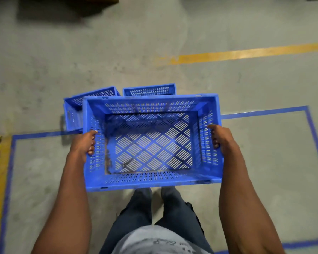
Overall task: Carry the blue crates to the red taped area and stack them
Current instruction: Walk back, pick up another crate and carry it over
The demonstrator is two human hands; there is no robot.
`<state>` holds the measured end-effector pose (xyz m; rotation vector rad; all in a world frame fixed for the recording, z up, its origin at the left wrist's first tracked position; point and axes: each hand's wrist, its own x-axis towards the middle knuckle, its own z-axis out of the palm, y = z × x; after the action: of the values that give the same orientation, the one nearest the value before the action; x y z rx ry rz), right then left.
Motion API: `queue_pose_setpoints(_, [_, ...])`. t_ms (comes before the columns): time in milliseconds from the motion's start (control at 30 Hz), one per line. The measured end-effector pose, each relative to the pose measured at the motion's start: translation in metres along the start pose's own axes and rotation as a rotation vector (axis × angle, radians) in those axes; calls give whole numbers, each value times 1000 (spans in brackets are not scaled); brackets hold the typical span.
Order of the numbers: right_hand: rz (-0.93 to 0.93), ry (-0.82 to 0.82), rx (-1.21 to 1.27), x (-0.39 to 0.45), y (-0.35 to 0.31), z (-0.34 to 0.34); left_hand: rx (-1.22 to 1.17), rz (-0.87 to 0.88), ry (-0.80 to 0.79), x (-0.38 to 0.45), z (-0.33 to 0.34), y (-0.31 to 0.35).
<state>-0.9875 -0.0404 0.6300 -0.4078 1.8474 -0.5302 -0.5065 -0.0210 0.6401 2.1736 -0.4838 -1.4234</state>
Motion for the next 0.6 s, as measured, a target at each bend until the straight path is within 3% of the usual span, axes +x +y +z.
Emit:
queue_pose_setpoints(333, [-107,35,92,-87,2,-33,40,104,-28,-45,-15,38])
queue_pose_setpoints(600, [-35,307,238,-140,49,-39,198,160,-208,-33,5,59])
